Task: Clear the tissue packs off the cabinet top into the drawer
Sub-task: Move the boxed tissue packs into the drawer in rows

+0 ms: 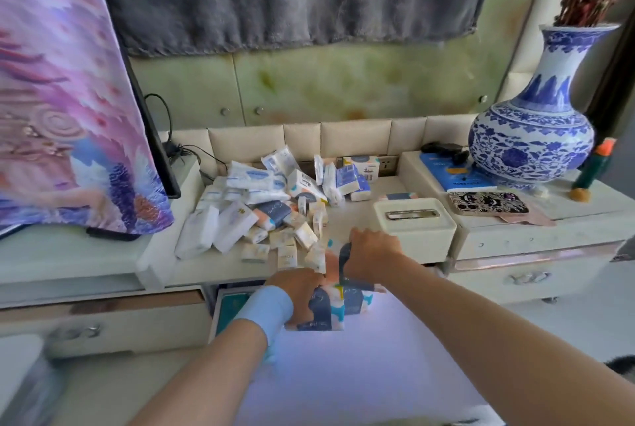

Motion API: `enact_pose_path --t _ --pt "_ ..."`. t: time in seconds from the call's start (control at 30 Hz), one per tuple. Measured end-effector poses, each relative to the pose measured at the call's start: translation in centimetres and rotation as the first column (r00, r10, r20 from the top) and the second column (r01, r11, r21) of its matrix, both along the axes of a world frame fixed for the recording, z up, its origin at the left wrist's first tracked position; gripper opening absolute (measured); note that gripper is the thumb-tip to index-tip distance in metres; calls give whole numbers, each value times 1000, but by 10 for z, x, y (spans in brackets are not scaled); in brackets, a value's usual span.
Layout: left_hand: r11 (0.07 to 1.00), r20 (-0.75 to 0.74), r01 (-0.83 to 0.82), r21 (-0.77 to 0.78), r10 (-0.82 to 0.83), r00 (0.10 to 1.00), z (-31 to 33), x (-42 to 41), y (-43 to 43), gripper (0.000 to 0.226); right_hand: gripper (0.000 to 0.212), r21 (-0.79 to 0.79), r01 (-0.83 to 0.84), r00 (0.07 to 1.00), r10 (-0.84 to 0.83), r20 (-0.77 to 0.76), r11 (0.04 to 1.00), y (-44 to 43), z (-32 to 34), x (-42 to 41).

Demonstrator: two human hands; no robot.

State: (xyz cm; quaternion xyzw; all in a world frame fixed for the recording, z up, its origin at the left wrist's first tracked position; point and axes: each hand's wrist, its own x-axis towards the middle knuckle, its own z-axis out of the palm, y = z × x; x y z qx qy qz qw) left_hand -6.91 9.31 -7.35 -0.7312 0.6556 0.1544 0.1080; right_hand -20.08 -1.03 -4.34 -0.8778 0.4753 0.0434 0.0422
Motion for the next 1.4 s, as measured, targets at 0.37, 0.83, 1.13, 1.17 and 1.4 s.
enact_pose_path --t 0.37,0.83,1.13,1.17,1.4 --pt "993 -11 -8 118 10 1000 -72 10 14 46 57 168 -109 953 151 -262 980 16 -95 -36" --pt "991 236 31 -130 1 972 -145 21 1 81 87 -8 -17 976 15 -216 1000 -1 -177 -44" --pt "987 155 -30 -156 54 986 -153 24 -4 97 80 312 298 938 -337 78 902 2 -200 -33" --pt "986 146 -39 -161 63 987 -154 24 -4 95 76 342 299 926 -357 120 891 3 -204 -33" --pt "967 157 -89 -237 129 979 -159 26 -2 78 79 391 301 906 -389 167 870 0 -202 -31"
